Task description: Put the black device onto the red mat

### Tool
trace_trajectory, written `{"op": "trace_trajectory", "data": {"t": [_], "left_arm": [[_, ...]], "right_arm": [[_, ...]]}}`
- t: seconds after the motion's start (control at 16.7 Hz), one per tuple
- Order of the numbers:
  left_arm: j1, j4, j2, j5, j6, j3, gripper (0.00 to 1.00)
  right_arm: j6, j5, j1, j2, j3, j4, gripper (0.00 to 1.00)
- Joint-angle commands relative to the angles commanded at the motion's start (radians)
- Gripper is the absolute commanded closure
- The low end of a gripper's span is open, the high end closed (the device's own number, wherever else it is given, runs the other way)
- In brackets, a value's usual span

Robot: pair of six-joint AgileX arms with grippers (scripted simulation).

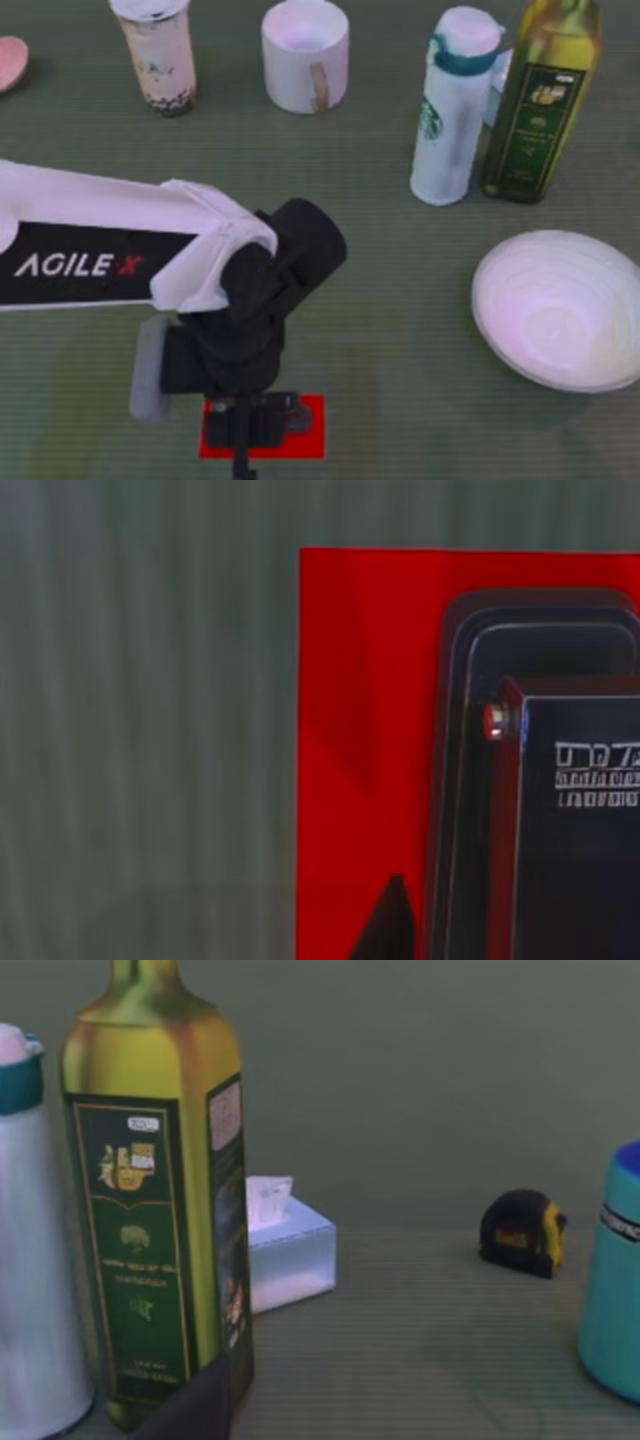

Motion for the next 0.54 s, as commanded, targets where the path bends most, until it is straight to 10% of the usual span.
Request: {"op": "trace_trajectory", "data": {"t": [0.18,0.54], "left_arm": [[0.0,0.0,0.0,0.0,0.0,0.0,0.02],[0.0,0.0,0.0,0.0,0.0,0.0,0.0]], "right_arm": [[0.0,0.0,0.0,0.0,0.0,0.0,0.0],[0.0,0.0,0.0,0.0,0.0,0.0,0.0]]}}
